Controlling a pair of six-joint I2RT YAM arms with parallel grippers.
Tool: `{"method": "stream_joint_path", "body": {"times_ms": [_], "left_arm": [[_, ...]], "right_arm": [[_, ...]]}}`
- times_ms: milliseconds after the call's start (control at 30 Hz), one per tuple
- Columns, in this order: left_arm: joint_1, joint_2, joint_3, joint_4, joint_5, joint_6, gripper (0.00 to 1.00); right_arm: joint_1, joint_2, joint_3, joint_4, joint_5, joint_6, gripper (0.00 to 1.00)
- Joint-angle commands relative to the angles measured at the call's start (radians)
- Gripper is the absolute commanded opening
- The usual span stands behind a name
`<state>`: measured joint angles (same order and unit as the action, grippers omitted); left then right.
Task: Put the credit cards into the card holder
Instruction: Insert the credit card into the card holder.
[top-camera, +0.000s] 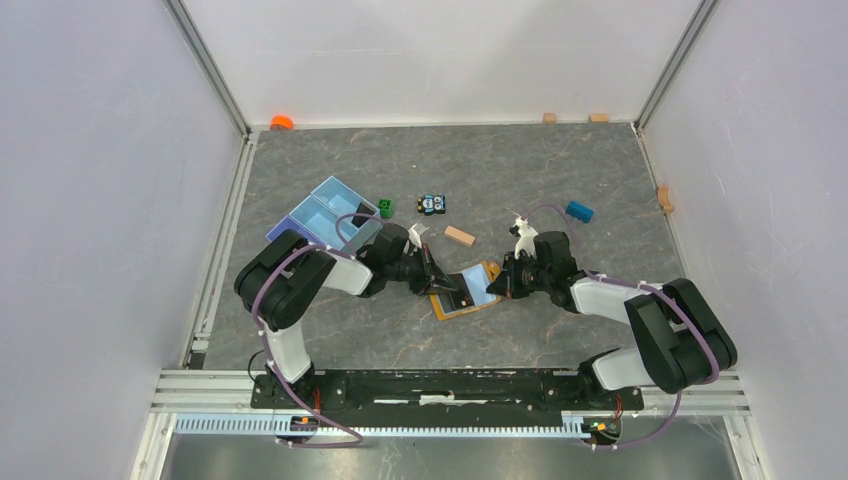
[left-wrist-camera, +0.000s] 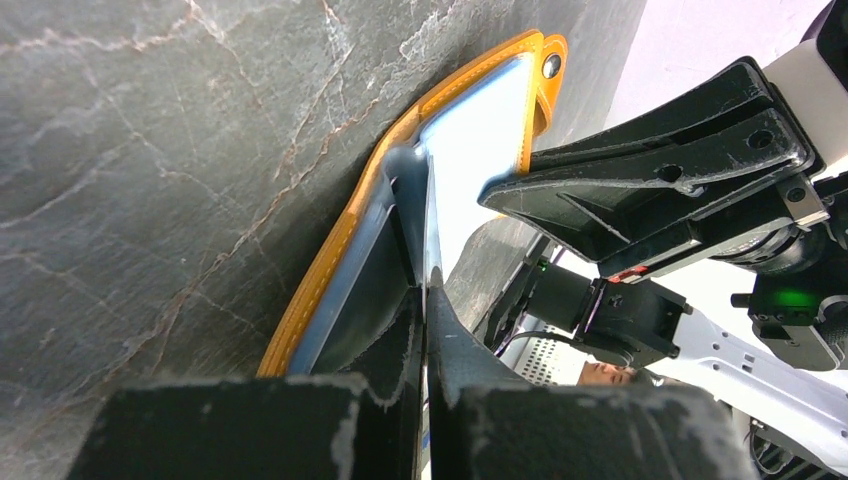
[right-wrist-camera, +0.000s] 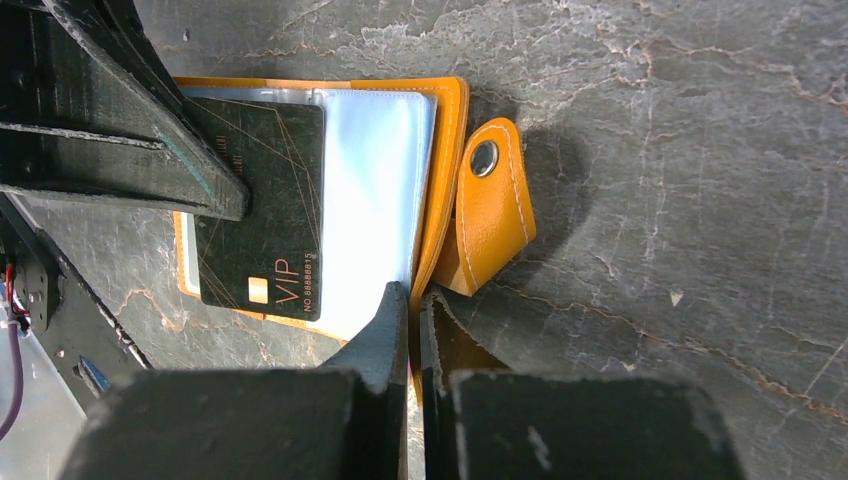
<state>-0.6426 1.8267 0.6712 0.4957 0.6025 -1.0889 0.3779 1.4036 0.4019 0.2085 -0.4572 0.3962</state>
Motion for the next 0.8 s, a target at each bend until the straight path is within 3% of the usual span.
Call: {"method": "stream_joint_path", "body": {"times_ms": [0, 767], "left_arm": [[0.004, 0.011, -0.016, -0.019, -0.021, 0.014, 0.02], [0.026, 0.034, -0.009, -0.060, -0.011, 0.060, 0.02]], "right_arm": [[0.001, 0.018, -0.020, -0.139, 0.140, -0.073, 0.00], [0.001, 0.020, -0.018, -0.146, 0.148, -0.075, 0.00]]}}
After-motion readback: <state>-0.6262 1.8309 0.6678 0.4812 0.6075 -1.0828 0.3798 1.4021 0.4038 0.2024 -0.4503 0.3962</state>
